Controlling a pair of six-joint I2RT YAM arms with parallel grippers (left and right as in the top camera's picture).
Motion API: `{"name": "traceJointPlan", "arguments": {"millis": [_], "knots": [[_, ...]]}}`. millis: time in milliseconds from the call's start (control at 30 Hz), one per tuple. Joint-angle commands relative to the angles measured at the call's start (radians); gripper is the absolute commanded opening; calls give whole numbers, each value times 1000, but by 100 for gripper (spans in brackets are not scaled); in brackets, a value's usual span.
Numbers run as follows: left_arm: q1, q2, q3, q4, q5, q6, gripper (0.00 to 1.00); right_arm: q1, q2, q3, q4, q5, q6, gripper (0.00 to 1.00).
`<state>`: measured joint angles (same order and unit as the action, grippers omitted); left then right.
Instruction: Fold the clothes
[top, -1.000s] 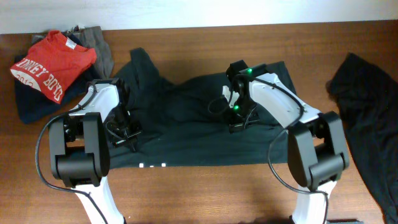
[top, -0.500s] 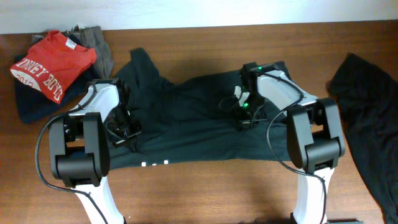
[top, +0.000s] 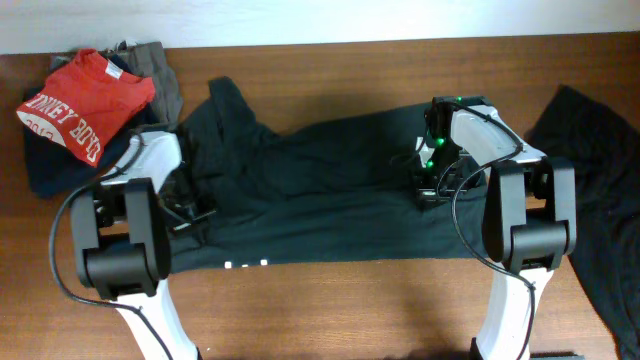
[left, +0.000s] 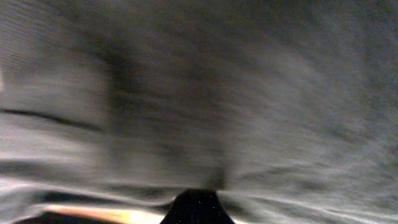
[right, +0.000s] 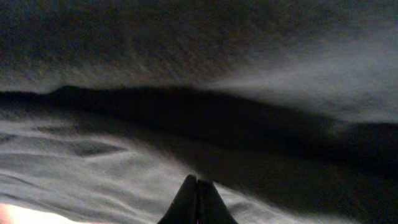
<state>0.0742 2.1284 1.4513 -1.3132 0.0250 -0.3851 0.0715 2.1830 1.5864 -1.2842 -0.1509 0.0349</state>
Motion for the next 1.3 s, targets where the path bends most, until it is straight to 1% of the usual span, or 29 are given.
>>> {"name": "traceJointPlan", "arguments": {"millis": [0,167,200,267,333,367,400,467,667,800,833,867,967,1033,1100,1133,1267], "knots": [[37,8,97,-45,-49,-6,0,-2,-62,38,-48,111,34,5],[37,-2,147,-80,-83,-6,1,-2,-61,34,-18,150,33,6],[38,-5,149,-82,-83,-6,0,-4,-61,34,-8,164,33,9],[38,-6,150,-77,-81,-6,1,-23,-60,34,8,163,33,11],[38,-6,149,-51,-59,-6,0,-46,-60,34,9,163,33,11],[38,-6,149,-35,-27,-5,0,-62,-60,34,8,163,33,11],[38,-6,148,-22,27,24,1,-81,-60,33,7,159,33,11],[37,-6,146,-11,85,47,1,-111,-60,33,8,157,33,11],[37,-6,134,24,91,47,0,-166,-39,33,40,140,33,12],[37,-6,121,45,83,47,0,-201,-29,31,95,160,39,13],[37,-6,121,48,83,47,1,-211,-30,32,106,208,76,13],[37,-6,121,52,75,47,1,-224,-30,35,110,296,139,13],[37,-6,121,53,41,47,1,-250,-32,36,110,385,204,14],[37,-6,121,53,39,47,0,-264,-34,40,99,388,237,13],[37,-6,121,52,38,47,1,-269,-39,58,63,388,261,10],[37,-8,124,53,38,47,0,-269,-50,93,14,387,263,5],[37,-27,164,37,39,47,1,-262,-123,200,-80,321,262,4]]}}
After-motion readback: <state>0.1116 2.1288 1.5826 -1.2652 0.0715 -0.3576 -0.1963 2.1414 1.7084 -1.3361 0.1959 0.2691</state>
